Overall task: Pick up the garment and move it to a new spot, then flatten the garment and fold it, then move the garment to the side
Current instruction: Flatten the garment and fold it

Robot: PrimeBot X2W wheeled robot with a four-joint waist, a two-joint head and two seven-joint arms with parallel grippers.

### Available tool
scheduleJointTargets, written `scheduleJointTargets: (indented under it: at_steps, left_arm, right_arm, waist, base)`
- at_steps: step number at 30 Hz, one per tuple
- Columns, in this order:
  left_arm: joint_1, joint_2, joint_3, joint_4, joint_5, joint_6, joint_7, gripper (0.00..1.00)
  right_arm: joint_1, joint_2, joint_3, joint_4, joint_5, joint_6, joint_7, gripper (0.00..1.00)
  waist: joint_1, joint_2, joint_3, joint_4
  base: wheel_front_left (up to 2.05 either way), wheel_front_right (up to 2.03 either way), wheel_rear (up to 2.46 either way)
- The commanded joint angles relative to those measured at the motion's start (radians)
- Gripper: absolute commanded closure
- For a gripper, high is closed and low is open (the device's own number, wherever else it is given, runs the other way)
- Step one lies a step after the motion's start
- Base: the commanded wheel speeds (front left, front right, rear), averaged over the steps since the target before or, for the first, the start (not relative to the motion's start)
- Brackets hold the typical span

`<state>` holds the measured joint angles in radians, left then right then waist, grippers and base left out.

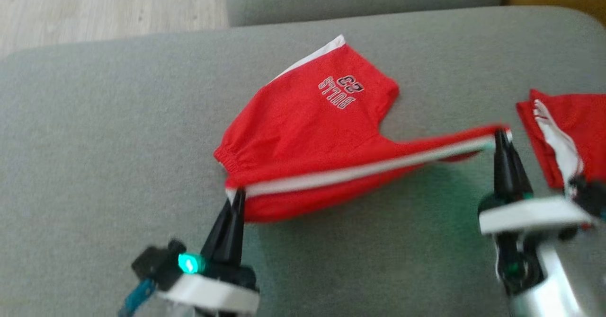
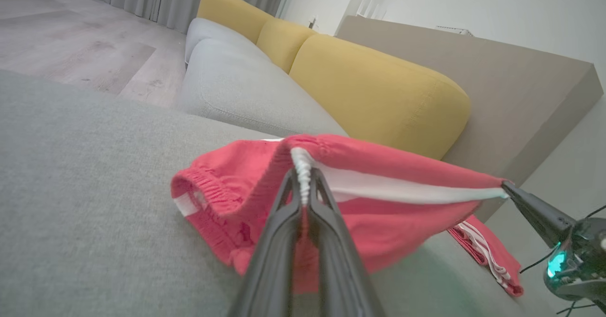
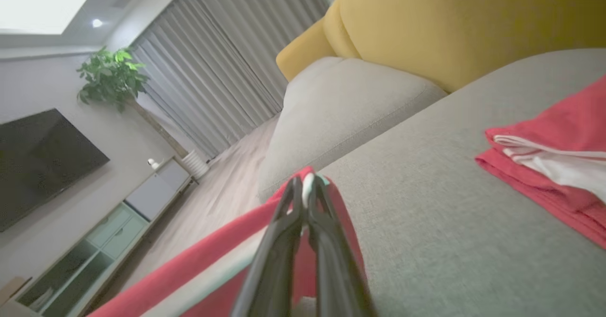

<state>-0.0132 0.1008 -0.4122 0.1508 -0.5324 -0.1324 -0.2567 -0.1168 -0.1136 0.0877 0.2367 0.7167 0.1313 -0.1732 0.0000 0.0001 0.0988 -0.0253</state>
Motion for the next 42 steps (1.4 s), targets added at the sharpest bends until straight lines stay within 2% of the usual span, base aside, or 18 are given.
scheduleJointTargets:
  at_steps: [1, 6, 18, 30, 31, 32, 33, 34, 42]
  left_arm:
    - [-0.089, -0.008, 0.027, -0.022, -0.01, 0.002, -0.005, 1.0]
    - [-0.176, -0.035, 0.038, 0.032, -0.054, 0.002, -0.005, 1.0]
    - [-0.413, -0.05, -0.016, 0.178, -0.157, 0.002, -0.005, 1.0]
    - [-0.544, -0.05, -0.07, 0.217, -0.209, 0.002, -0.005, 1.0]
    - [-0.547, -0.05, -0.071, 0.22, -0.213, 0.002, -0.005, 1.0]
    - [-0.551, -0.05, -0.072, 0.22, -0.216, 0.002, -0.005, 0.89]
    - [-0.553, -0.05, -0.07, 0.221, -0.22, 0.002, -0.005, 0.21]
    - [-0.552, -0.05, -0.066, 0.224, -0.233, 0.002, -0.005, 0.0]
    - [-0.506, -0.05, -0.004, 0.252, -0.205, 0.002, -0.005, 0.0]
  right_arm:
    - [-0.103, -0.017, 0.017, -0.019, -0.02, -0.001, 0.018, 1.0]
    - [-0.276, -0.003, 0.034, 0.083, -0.066, -0.001, 0.031, 1.0]
    - [-0.678, 0.017, 0.092, 0.483, -0.163, -0.001, 0.015, 1.0]
    - [-0.95, 0.015, 0.134, 0.767, -0.276, -0.001, -0.041, 1.0]
    - [-0.967, 0.014, 0.136, 0.79, -0.289, -0.001, -0.046, 0.97]
    - [-0.983, 0.012, 0.139, 0.812, -0.304, -0.001, -0.051, 0.73]
    - [-0.997, 0.011, 0.145, 0.828, -0.318, -0.001, -0.056, 0.0]
    - [-1.008, 0.011, 0.145, 0.845, -0.325, -0.001, -0.061, 0.0]
    - [-1.03, -0.012, 0.153, 0.912, -0.38, -0.001, -0.086, 0.0]
  waist:
    - [0.0, -0.0001, 0.042, 0.033]
    - [0.0, -0.0001, 0.096, 0.069]
    - [0.0, -0.0001, 0.23, 0.156]
    - [0.0, -0.0001, 0.333, 0.218]
    - [0.0, -0.0001, 0.338, 0.221]
    - [0.0, -0.0001, 0.344, 0.224]
    - [0.0, -0.0001, 0.35, 0.226]
    - [0.0, -0.0001, 0.352, 0.227]
    - [0.0, -0.0001, 0.349, 0.221]
  base:
    - [0.0, 0.0, 0.0]
    - [0.0, 0.0, 0.0]
    - [0.0, 0.0, 0.0]
    - [0.0, 0.0, 0.0]
    - [0.0, 0.0, 0.0]
    - [0.0, 0.0, 0.0]
    - [0.0, 0.0, 0.0]
    - [0.0, 0.0, 0.0]
    - [0.0, 0.0, 0.0]
